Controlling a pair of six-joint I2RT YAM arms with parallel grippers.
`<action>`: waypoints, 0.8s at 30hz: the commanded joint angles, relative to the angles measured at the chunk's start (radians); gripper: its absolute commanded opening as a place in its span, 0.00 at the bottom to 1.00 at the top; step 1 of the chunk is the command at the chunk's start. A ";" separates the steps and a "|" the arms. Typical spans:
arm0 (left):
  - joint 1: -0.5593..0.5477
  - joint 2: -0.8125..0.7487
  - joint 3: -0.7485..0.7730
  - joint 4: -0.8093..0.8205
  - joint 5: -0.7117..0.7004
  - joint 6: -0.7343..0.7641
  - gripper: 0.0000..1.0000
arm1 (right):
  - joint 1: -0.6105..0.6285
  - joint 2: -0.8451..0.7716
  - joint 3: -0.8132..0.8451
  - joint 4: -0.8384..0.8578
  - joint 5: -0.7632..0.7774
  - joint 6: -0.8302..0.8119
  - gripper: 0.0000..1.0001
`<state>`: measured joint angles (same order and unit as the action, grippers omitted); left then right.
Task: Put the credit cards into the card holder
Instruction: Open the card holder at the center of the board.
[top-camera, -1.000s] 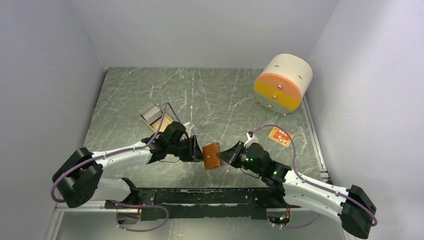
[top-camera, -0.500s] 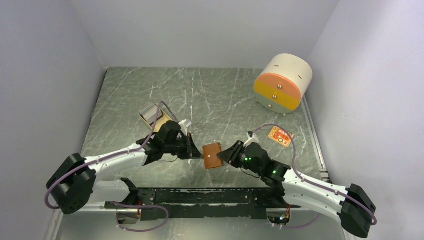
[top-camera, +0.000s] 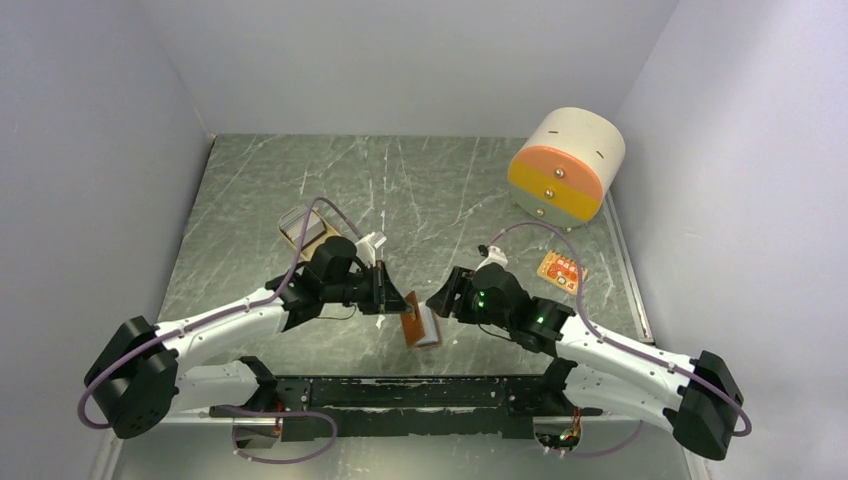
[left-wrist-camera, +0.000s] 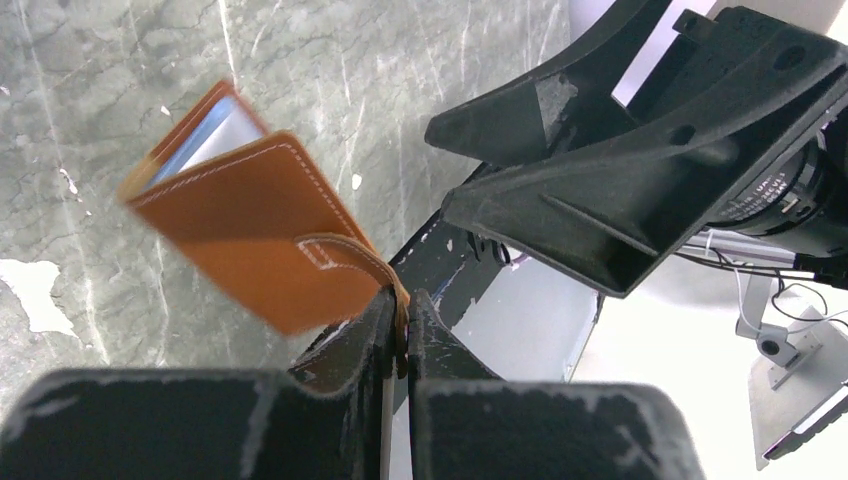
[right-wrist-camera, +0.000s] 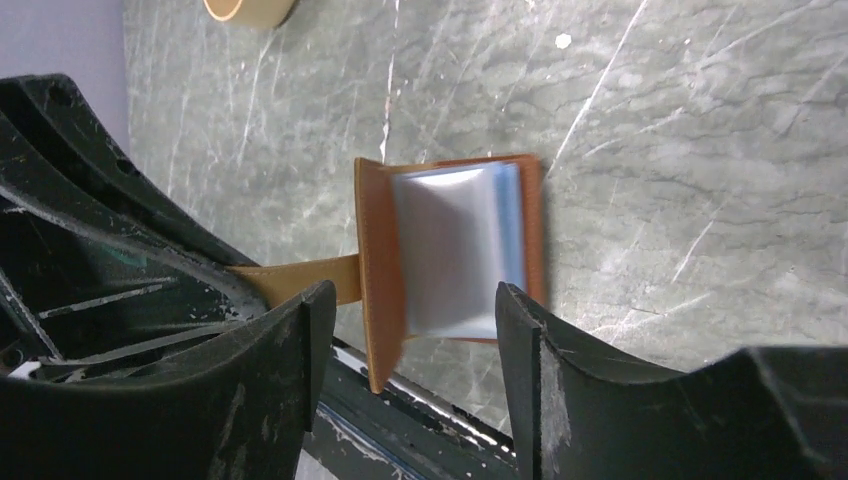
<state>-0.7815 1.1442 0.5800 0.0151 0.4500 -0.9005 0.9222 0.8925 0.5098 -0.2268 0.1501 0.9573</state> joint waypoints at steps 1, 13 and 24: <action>0.004 0.038 0.027 0.035 0.045 0.010 0.09 | -0.001 0.047 -0.029 0.068 -0.075 -0.036 0.61; 0.025 0.054 0.041 -0.281 -0.209 0.005 0.10 | -0.002 0.162 -0.105 0.200 -0.083 -0.031 0.46; 0.036 0.048 0.051 -0.465 -0.347 -0.032 0.14 | -0.013 0.241 -0.146 0.325 -0.125 0.001 0.45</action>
<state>-0.7555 1.1942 0.6014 -0.3023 0.2077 -0.9112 0.9211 1.1145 0.3832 0.0177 0.0471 0.9413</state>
